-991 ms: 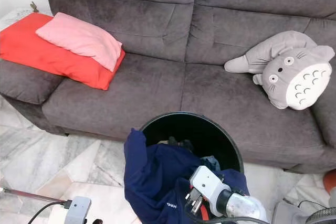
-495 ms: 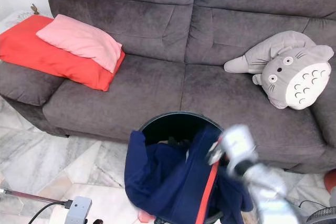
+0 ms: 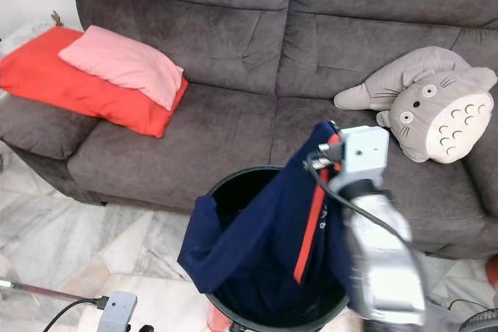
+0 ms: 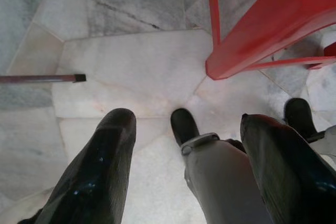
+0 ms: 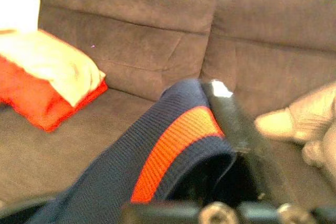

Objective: Hang hanger

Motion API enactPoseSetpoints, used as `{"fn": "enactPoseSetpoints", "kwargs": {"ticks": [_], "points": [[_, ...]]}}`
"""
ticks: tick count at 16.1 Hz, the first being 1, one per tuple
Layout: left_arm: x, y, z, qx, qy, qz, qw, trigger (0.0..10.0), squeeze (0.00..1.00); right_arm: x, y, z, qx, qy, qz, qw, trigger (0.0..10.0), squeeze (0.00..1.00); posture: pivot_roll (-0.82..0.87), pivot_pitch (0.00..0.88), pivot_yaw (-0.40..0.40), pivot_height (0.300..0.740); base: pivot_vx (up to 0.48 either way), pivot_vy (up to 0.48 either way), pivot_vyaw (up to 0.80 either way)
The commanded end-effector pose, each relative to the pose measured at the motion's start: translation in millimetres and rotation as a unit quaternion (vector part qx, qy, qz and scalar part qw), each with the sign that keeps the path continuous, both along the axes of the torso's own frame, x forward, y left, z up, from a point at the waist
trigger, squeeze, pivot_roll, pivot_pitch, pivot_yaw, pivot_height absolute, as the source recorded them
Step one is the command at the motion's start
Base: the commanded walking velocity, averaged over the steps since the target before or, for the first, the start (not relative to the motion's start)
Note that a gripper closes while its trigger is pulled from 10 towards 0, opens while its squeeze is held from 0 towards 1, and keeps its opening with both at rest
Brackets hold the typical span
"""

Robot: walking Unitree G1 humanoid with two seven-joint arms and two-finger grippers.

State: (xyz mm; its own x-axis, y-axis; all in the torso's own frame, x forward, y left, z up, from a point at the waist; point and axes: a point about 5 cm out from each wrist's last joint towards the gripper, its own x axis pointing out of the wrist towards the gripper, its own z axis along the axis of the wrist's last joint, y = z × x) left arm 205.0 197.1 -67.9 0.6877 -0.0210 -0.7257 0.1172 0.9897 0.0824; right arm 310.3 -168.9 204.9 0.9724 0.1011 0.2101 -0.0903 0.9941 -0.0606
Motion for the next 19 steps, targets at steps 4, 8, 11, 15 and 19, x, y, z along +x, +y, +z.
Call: {"fn": "enactPoseSetpoints", "kwargs": {"ticks": [4, 8, 11, 15, 19], "points": [[-3.8, 2.1, -2.5, 0.001, 0.017, -0.005, 1.0, 10.0, 0.0, 22.6, 2.7, 27.6, 0.028, -0.027, -0.065, 0.997, 0.0, 0.0, -0.16, 0.121, 0.065, 0.74, 0.0, 0.0, 0.0], [1.3, 5.9, 0.8, 0.005, 0.012, -0.003, 1.0, 10.0, 0.0, 40.3, -10.7, 74.8, -0.013, -0.099, -0.142, 0.985, 0.0, 0.0, -0.16, 0.119, 0.07, 0.74, 0.0, 0.0, 0.0], [2.8, 4.4, 1.4, 0.004, 0.01, -0.003, 1.0, 10.0, 0.0, 41.0, -22.6, 137.3, -0.058, -0.221, -0.184, 0.956, 0.0, 0.0, -0.15, 0.122, 0.065, 0.74, 0.0, 0.0, 0.0], [-3.8, 1.9, -2.5, -0.001, 0.015, 0.001, 1.0, 10.0, 0.0, 39.5, -1.1, 126.5, -0.142, -0.219, -0.177, 0.949, 0.0, 0.0, -0.14, 0.129, 0.055, 0.74, 0.0, 0.0, 0.0], [-13.2, 2.0, -7.5, 0.001, 0.029, 0.0, 1.0, 10.0, 0.0, 36.6, 21.6, 95.8, -0.015, -0.158, 0.014, 0.987, 0.0, 0.0, -0.15, 0.134, 0.048, 0.74, 0.0, 0.0, 0.0]]}}
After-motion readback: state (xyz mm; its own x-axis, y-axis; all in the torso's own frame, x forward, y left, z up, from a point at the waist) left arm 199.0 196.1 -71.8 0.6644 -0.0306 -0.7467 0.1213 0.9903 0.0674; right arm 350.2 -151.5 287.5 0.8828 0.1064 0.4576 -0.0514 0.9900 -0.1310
